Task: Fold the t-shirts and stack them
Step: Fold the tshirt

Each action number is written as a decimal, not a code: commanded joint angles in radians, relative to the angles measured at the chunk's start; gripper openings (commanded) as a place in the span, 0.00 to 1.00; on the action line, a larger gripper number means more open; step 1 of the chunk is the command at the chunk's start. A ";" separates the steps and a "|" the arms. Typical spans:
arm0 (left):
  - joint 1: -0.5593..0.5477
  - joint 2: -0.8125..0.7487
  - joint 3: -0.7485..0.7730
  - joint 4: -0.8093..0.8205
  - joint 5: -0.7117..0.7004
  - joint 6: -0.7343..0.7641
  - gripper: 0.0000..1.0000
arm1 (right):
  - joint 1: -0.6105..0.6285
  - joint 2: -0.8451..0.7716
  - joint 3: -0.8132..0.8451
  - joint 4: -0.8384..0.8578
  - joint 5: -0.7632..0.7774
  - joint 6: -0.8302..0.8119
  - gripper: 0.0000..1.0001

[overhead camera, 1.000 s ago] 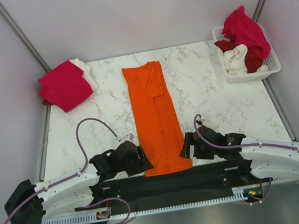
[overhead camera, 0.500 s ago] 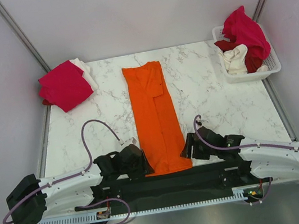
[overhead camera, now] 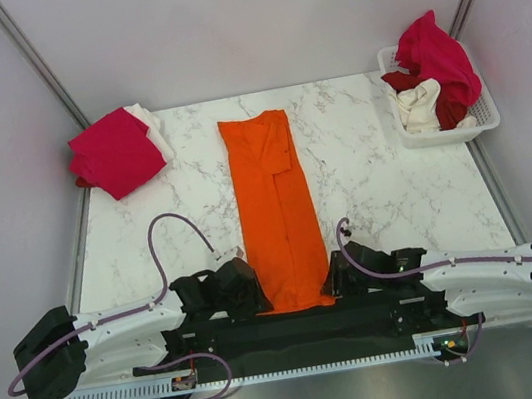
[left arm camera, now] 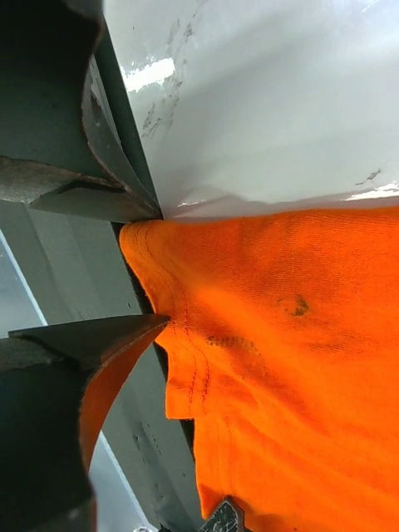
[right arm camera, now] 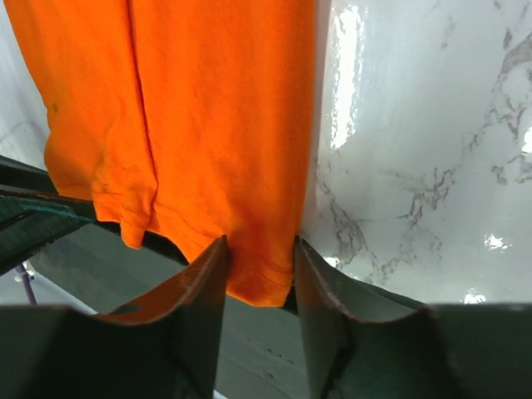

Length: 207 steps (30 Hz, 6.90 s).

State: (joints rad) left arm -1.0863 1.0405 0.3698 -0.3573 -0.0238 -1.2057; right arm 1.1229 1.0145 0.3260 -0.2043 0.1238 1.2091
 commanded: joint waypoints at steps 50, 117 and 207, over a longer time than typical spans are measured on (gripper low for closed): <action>-0.004 -0.013 0.024 0.017 -0.042 -0.032 0.02 | 0.112 -0.062 -0.018 -0.064 0.135 0.093 0.06; 0.670 0.953 1.274 -0.437 0.087 0.686 0.11 | -0.609 0.927 1.189 -0.251 0.013 -0.666 0.14; 0.661 0.573 0.417 0.110 0.302 0.551 0.22 | -0.723 0.720 0.423 0.223 -0.566 -0.586 0.00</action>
State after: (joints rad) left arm -0.4156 1.6093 0.8085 -0.2741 0.2722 -0.6285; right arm 0.3988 1.7031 0.7429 0.0334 -0.4732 0.6582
